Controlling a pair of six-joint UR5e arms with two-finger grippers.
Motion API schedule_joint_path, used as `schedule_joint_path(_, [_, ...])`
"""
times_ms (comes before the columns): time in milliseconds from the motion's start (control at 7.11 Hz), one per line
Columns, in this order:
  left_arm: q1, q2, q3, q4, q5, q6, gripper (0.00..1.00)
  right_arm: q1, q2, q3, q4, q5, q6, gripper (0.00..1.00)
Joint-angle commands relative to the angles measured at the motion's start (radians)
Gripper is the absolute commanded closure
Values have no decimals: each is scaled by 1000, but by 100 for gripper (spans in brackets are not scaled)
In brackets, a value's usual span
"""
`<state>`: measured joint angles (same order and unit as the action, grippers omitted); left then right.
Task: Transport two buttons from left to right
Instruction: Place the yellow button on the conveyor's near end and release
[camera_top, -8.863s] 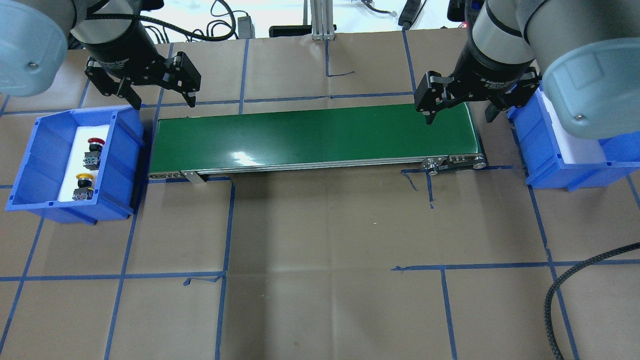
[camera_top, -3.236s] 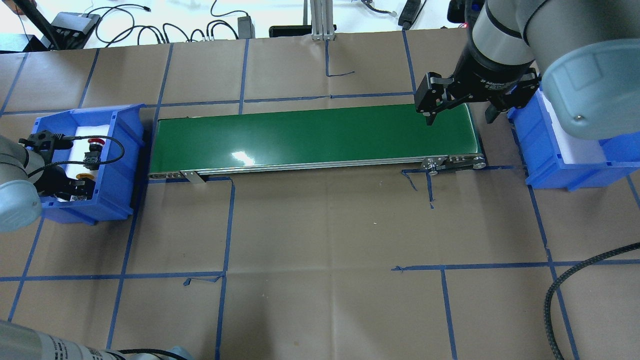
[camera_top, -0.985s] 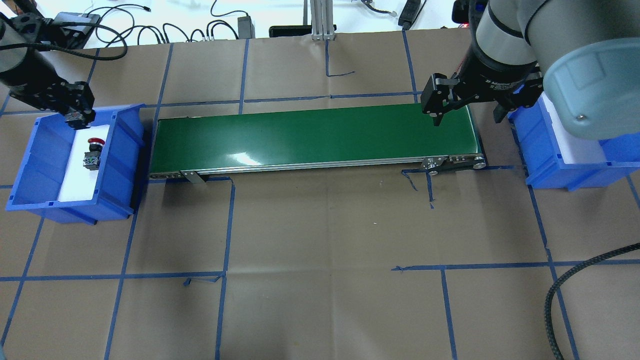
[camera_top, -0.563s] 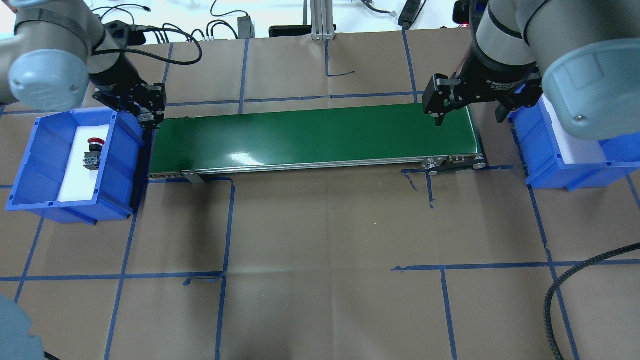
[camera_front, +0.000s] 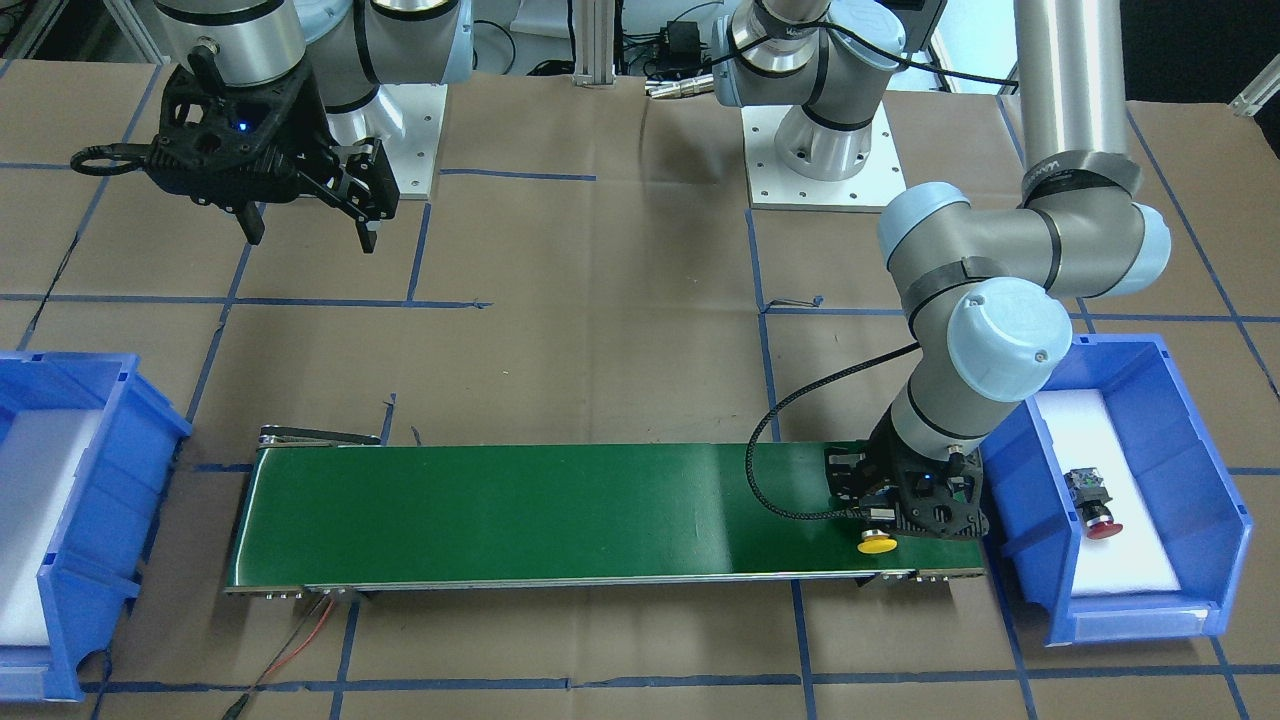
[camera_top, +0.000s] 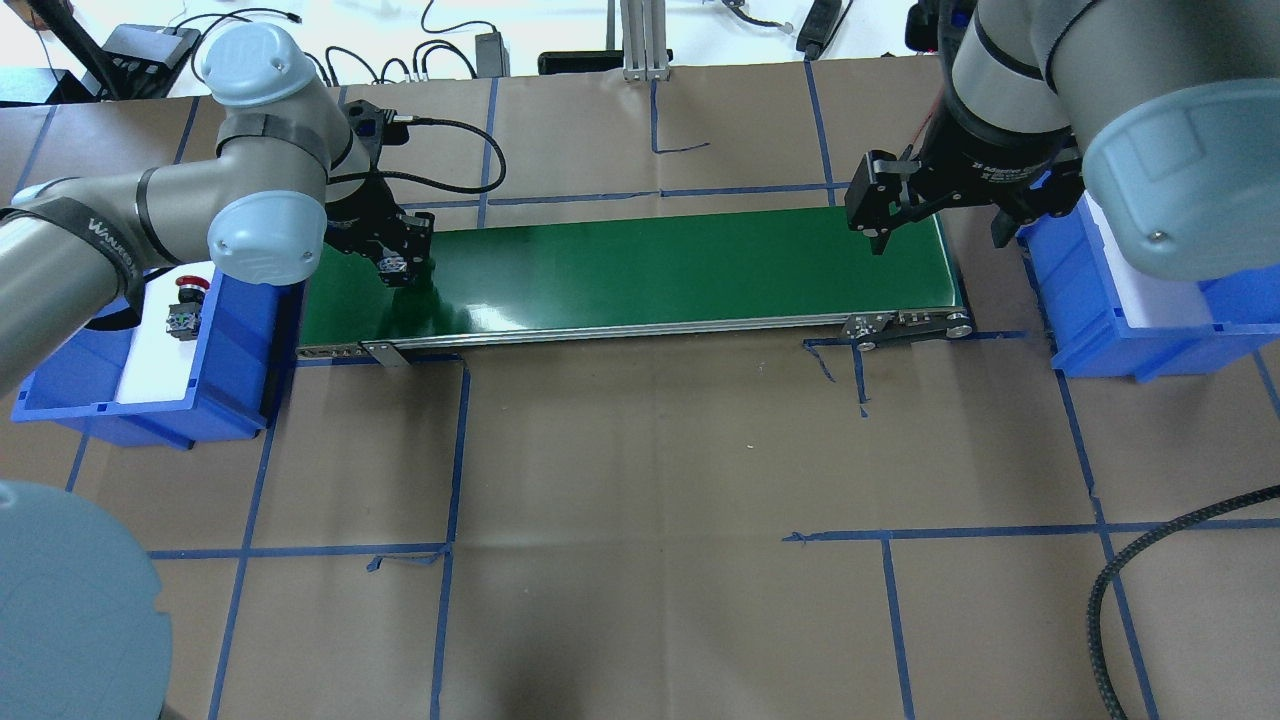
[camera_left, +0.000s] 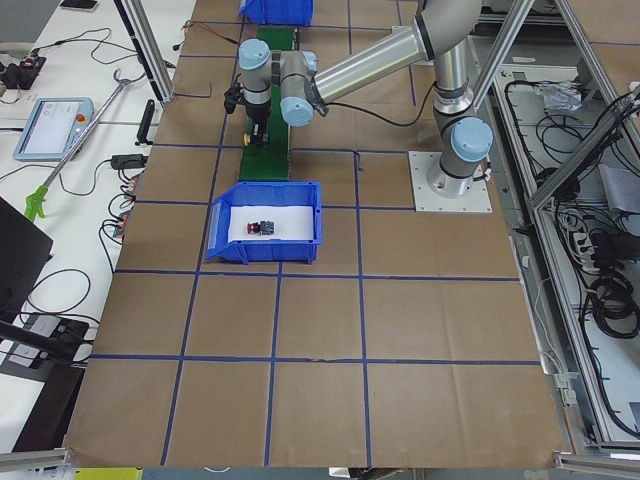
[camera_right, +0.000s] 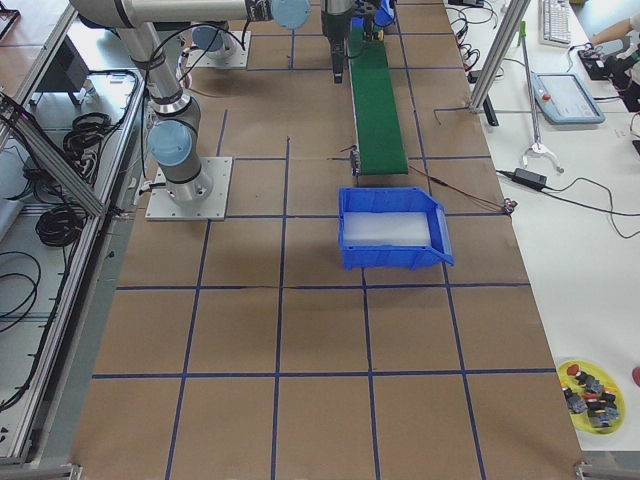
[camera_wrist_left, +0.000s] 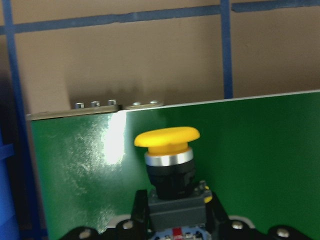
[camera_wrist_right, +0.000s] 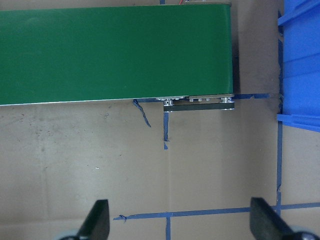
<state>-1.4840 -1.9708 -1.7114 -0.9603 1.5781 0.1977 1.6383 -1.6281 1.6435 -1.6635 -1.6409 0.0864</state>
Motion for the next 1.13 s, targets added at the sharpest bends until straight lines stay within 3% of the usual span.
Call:
schedule_joint_path(0, [-4, -2, -23, 26, 0, 2, 93, 0, 1, 1, -2, 1, 0, 0])
schedule_joint_path(141, [-4, -5, -30, 29, -1, -15, 54, 0, 1, 1, -1, 1, 1, 0])
schedule_joint_path(281, [-4, -2, -31, 34, -9, -26, 1, 0, 1, 1, -2, 0, 0, 0])
schedule_joint_path(703, [5, 49, 21, -32, -6, -40, 0, 0, 1, 1, -1, 1, 0, 0])
schedule_joint_path(985, [8, 127, 114, -221, -7, -37, 0, 0, -1, 1, -4, 1, -2, 0])
